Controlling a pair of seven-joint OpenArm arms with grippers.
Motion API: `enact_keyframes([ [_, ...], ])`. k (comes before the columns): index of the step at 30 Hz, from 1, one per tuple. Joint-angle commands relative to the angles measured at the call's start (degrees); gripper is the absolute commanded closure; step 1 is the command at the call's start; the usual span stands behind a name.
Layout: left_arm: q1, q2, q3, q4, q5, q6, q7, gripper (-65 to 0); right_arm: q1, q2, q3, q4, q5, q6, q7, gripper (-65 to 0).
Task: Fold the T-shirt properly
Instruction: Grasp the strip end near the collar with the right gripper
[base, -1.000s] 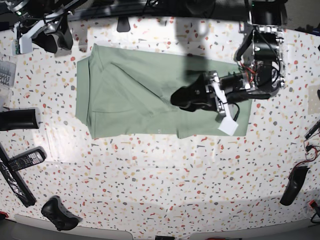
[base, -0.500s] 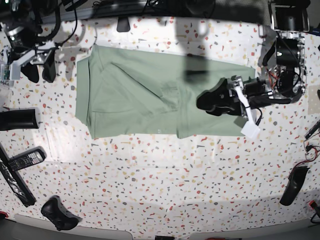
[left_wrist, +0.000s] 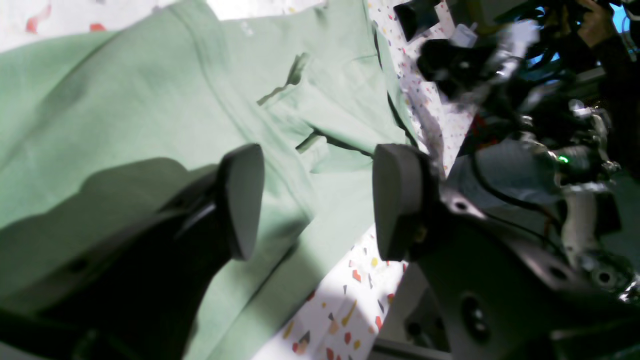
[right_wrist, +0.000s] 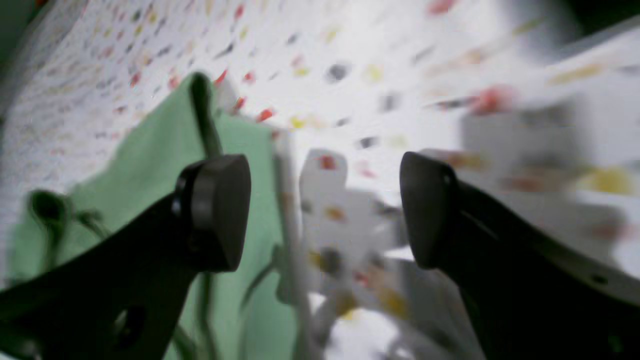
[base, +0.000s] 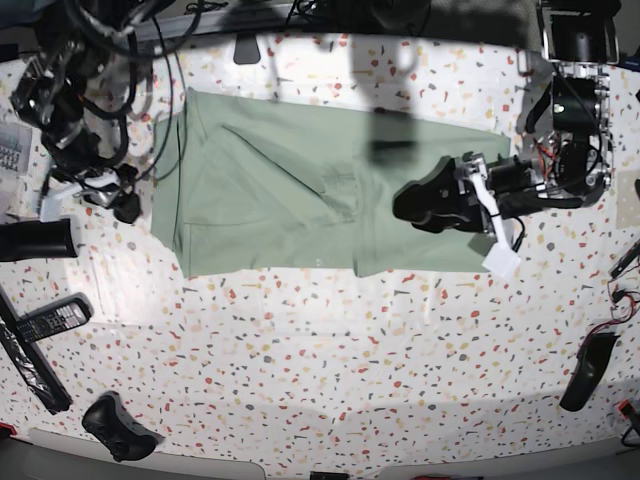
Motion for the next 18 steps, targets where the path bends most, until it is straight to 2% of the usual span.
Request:
enact_keyframes([
  [1, -0.9, -0.4, -0.2, 0.9, -1.7, -0.5, -0.7, -32.2, 2.1, 0.9, 0.1, -0.8, 2.6, 0.8, 0.6, -44.9],
  [4, -0.9, -0.4, -0.2, 0.9, -1.7, -0.5, -0.8, -32.2, 5.1, 0.9, -0.1, -5.6, 2.4, 0.8, 0.5, -44.9],
  [7, -0.9, -0.4, -0.2, 0.9, -1.7, -0.5, -3.5, -32.2, 6.3, 0.9, -2.4, -9.0, 1.9, 0.8, 0.6, -44.9],
  [9, -0.9, -0.4, -0.2, 0.9, -1.7, -0.5, -6.1, -32.2, 6.1, 0.8, -5.3, -10.4, 1.9, 0.8, 0.0, -44.9],
  [12, -0.9, -0.4, -0.2, 0.9, -1.2, -0.5, -6.3, -32.2, 5.3, 0.6, -10.4, -10.9, 2.0, 0.8, -1.9, -44.9],
  [16, -0.9, -0.5, -0.2, 0.9, 4.8, -0.5, -6.3, -32.2, 4.6, 0.6, -17.6, -10.9, 2.0, 0.8, -5.4, -44.9],
  [18, -0.9, -0.7, -0.2, 0.9, 5.7, -0.5, -6.3, -32.2, 4.6, 0.6, -20.1, -10.9, 2.0, 0.8, -6.7, -44.9],
])
